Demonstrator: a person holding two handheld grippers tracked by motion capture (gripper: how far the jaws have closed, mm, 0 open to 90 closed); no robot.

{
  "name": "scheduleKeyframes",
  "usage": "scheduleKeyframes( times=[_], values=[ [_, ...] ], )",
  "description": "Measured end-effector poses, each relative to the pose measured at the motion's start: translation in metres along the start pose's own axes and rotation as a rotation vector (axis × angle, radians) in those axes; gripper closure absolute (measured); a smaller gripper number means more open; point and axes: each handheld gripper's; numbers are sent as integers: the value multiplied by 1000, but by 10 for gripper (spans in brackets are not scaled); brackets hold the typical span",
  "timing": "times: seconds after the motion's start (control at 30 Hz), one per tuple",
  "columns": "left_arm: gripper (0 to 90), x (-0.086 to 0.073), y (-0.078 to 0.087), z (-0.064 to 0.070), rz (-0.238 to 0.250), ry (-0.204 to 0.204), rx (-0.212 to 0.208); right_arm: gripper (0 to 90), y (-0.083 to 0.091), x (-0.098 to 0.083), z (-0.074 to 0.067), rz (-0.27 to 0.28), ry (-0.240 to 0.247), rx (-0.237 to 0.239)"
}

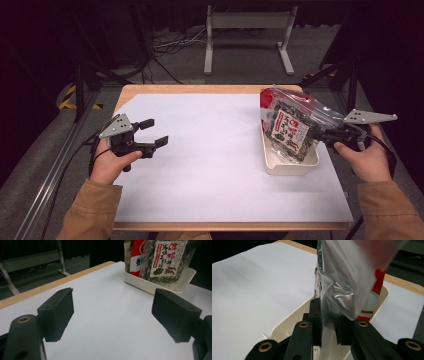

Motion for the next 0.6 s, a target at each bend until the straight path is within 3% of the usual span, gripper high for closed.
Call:
scheduleKeyframes(
  times=[0.13, 0.27, 0.3, 0.37, 0.4, 0.47, 0.5, 0.6],
  values=[
    [184, -1, -1, 0, -4, 9, -2, 769, 1, -4, 4, 14, -17, 11],
    [183, -3, -1, 1, -5, 11, 3, 755, 1, -5, 5, 66, -22, 14],
    [181, -3, -1, 1, -8, 12, 3, 727, 2, -6, 5, 94, -28, 15],
    [176, -5, 1, 4, -9, 13, 3, 543, 5, -8, 5, 139, -38, -15],
    [175, -6, 2, 5, -11, 12, 3, 493, 7, -11, 4, 163, -48, -34],
    [175, -8, 4, 7, -12, 10, 7, 466, 9, -13, 4, 182, -59, -41],
    [175, -9, 7, 9, -13, 9, 9, 390, 15, -23, 0, 210, -68, -60],
    [175, -16, 16, 15, -9, 13, 10, 367, 19, -31, -7, 218, -56, -74]
  ],
)
Point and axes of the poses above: each handheld gripper's, and its own axes: y roughly backward along the jaws, x roughly out of its top, z roughly to its right, and after that the axes turned 7 degrees about -y, right-handed
